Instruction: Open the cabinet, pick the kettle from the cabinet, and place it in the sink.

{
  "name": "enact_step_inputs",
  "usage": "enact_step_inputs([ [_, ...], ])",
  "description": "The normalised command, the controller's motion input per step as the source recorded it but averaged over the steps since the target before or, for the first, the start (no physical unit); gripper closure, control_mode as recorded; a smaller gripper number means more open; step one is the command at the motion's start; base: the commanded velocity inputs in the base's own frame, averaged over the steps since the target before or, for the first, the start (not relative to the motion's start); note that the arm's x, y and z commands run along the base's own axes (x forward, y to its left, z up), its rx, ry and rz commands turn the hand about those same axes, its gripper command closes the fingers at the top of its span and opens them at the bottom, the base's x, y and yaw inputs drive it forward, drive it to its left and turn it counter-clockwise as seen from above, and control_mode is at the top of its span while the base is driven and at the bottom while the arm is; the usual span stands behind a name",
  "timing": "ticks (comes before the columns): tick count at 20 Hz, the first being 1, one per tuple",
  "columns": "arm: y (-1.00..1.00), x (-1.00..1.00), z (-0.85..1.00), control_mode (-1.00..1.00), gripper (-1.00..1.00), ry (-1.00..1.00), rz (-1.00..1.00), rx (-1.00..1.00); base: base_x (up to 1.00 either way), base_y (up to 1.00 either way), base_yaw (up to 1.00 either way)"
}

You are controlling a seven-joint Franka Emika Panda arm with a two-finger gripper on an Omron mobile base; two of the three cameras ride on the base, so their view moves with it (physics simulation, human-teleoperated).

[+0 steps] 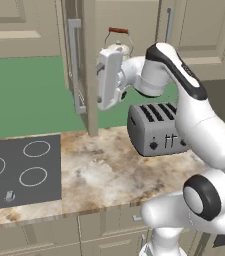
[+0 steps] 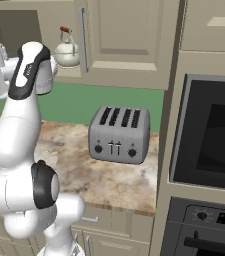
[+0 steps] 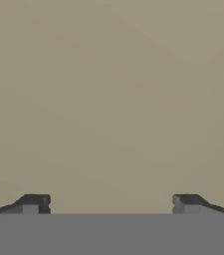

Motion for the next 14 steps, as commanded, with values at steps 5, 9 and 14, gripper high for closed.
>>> enact_step_inputs([
  [5,0.62,-0.04,-0.04,-1.00,-1.00,-0.21,-0.05,-0.04,0.00,0.00,0.00],
  [9,0.53,-0.01,-0.02,-1.00,-1.00,-0.26,-0.18,-0.06,0.00,0.00,0.00],
  [14,0.06,0.10,-0.13,-1.00,-1.00,-0.04,-0.34,-0.02,0.00,0.00,0.00],
])
